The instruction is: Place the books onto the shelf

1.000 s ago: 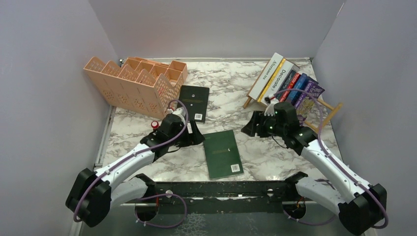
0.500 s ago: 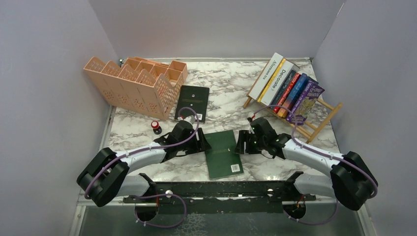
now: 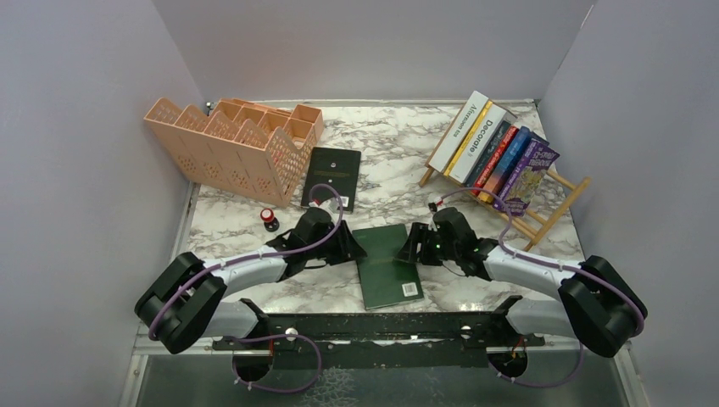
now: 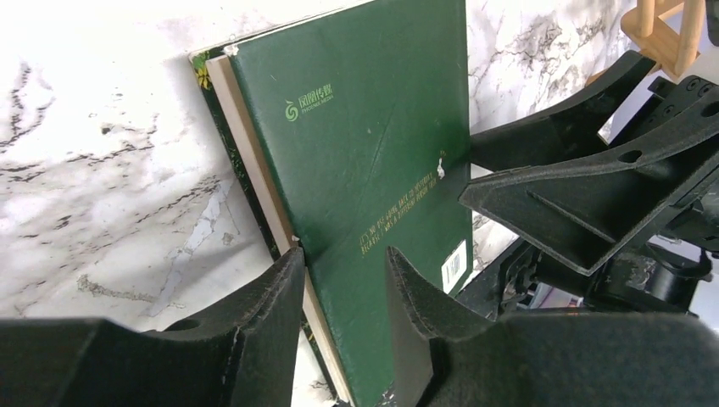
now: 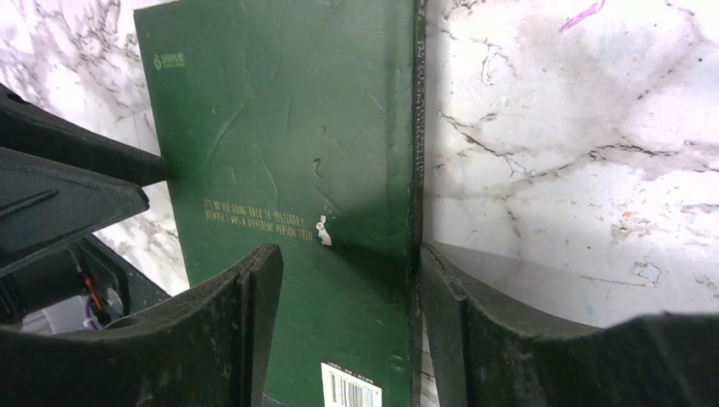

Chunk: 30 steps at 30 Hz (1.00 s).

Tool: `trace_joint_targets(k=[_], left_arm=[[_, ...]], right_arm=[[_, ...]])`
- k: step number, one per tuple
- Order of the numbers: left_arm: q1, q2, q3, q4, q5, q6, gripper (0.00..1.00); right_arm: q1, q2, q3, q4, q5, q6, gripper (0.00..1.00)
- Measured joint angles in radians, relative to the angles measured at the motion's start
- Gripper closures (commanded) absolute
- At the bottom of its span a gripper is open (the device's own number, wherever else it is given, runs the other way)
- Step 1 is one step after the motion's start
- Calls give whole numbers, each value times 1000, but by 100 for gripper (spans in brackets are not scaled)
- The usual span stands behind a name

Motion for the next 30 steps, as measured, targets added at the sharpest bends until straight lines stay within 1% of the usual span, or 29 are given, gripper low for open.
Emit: trace_joint_targets(k=[4,9,15,18,22,24,28,30], left_arm=[[6,-20,-6,-3,2,-20,64],[7,-100,-11,3,4,-61,64],[6,-167,-35,90,19,-136,60],[6,-167,-67,134,24,-181,57],[-3,-134,-85,201,81,-251,53],[-2,-115,-85,225,99,-273,53],[-3,-78,-85,262,121,-301,54],[-3,-48,-85,283,134,-305,58]], right_arm=[[-5,0,-19,45,-1,32,36],[-6,-5,-29,63,3,55,36],[-6,-8,-39,81,7,84,36],[-6,-8,-42,87,8,97,36],[-2,-6,-48,102,5,114,36],[-2,-6,-50,105,5,121,36],[-2,-6,-51,108,5,128,36],[-2,-6,-51,108,5,131,36]])
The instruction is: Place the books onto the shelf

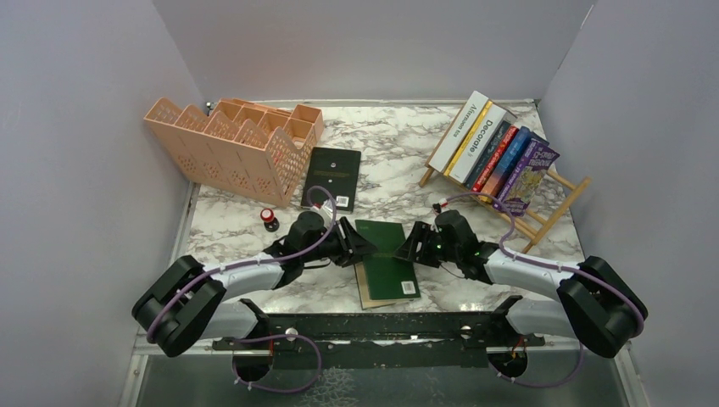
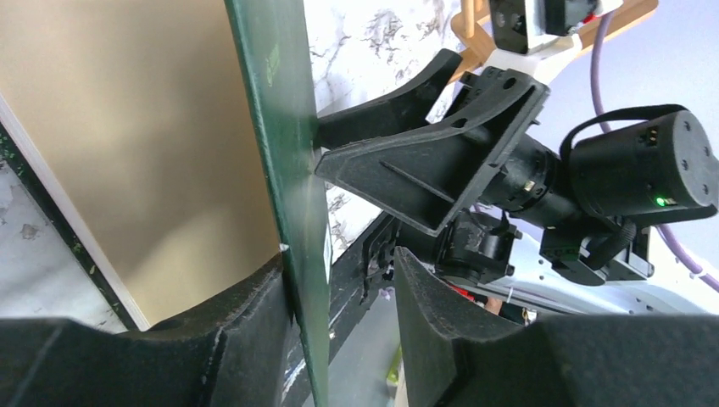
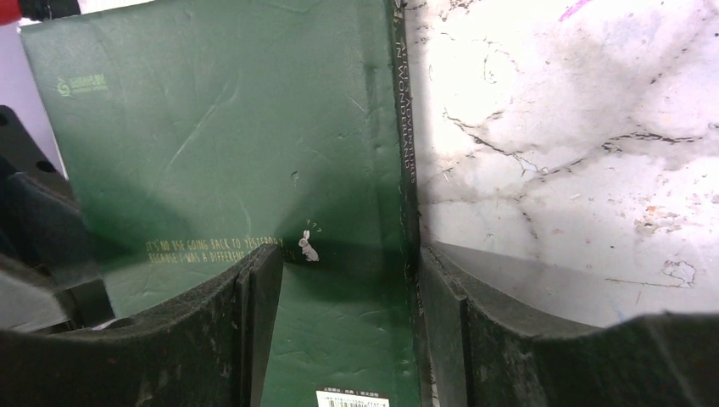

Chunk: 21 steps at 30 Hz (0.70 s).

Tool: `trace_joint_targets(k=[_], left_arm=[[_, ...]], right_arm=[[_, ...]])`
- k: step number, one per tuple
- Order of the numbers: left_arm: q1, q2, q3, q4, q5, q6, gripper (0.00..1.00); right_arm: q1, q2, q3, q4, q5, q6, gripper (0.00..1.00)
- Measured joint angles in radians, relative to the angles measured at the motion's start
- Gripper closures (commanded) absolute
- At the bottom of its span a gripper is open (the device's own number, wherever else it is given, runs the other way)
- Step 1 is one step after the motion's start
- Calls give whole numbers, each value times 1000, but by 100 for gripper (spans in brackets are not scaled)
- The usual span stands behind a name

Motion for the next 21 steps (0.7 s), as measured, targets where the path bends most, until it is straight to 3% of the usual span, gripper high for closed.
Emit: trace_joint_targets(k=[4,6,12,21], left_arm=[[0,64,0,27,18,4,80],[0,94,1,37,26,15,99],[3,115,15,44,40,95,100],[55,63,47,27,171,203,100]], right_arm=[[0,-1,0,0,0,2,36],[0,-4,0,-4,0,2,34],[3,-82,-9,-40,-6,12,30],[5,-361,-36,-88,-2,85,20]])
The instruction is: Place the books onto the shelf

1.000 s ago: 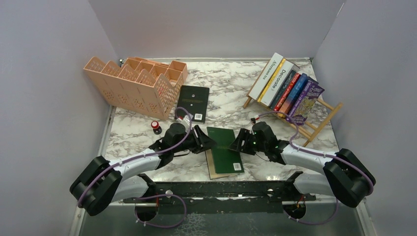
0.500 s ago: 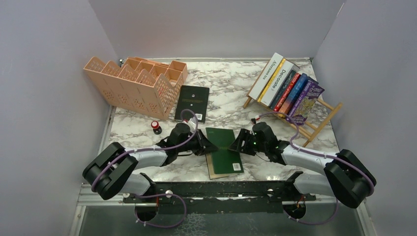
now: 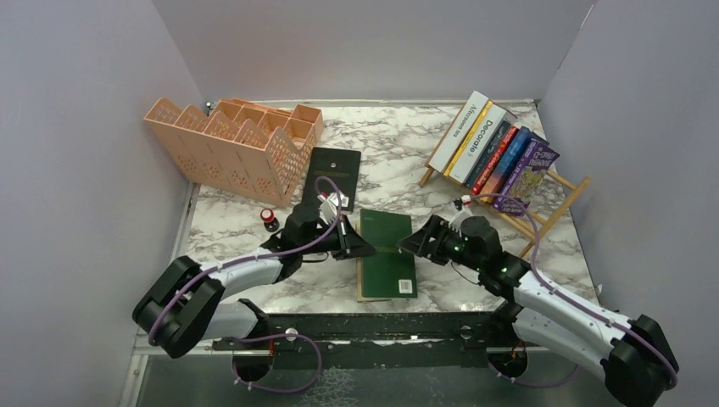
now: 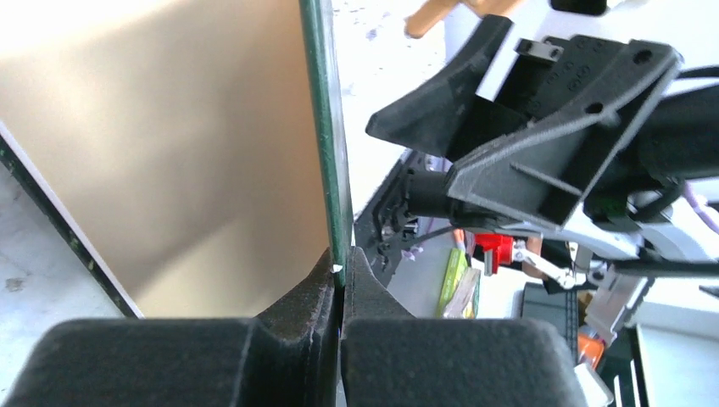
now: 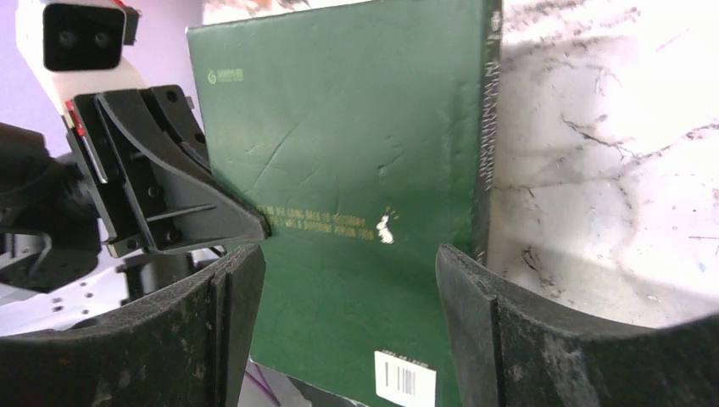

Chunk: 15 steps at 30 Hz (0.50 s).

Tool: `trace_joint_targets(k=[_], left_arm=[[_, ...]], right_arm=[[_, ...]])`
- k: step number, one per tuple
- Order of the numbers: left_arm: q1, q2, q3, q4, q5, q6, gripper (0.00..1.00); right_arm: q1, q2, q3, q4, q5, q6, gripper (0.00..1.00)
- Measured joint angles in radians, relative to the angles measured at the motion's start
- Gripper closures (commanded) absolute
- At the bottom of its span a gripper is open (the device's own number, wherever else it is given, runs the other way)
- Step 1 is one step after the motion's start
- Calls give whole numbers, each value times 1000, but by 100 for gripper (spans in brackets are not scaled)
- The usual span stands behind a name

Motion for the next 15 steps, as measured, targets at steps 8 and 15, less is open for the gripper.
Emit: trace_joint_targets(k=[8,15], left_arm=[[41,-160,2,-6,98,33,100],[53,-175,15,-9,140,33,100]], right_arm=[[0,-199,-68,-2,32,54,18],[0,-136,-82,25,-25,56,17]])
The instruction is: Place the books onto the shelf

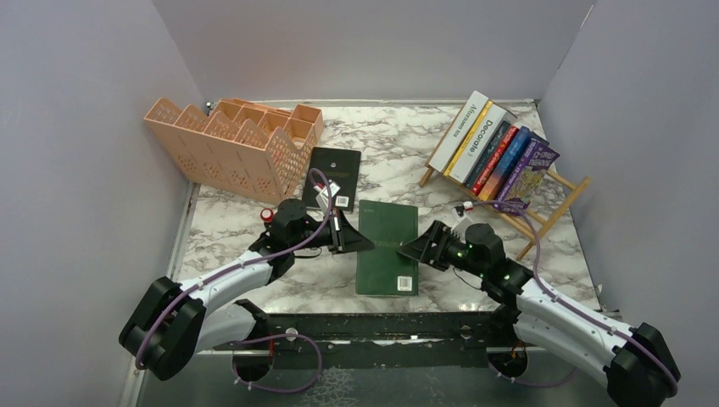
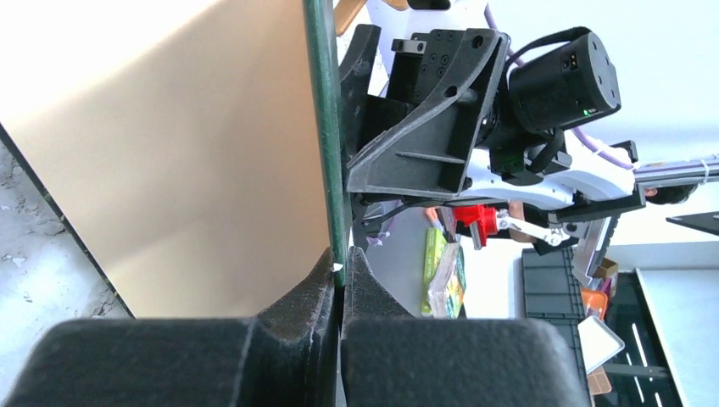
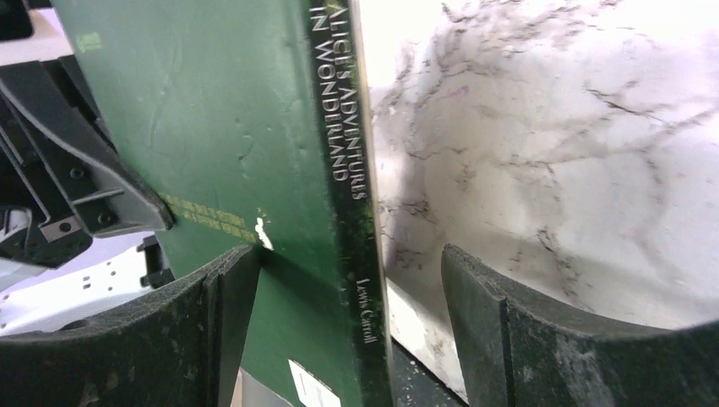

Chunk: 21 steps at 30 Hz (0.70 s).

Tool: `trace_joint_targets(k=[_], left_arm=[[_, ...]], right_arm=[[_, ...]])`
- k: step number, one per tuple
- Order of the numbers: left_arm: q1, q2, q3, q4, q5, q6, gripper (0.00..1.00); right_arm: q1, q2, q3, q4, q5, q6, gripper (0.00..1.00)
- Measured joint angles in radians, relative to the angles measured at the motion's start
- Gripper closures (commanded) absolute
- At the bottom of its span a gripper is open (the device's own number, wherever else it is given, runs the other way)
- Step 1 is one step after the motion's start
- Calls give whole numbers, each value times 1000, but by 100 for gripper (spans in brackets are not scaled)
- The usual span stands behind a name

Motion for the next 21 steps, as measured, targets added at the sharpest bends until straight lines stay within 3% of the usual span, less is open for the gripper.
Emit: trace_joint_targets(k=[10,21], left_arm=[[16,-7,7,13,22,0,100],[38,-13,29,86,71,-5,100]], right_arm=[[-1,75,-29,282,-251,-18,24],[-2,-101,-90,356,-282,21,53]])
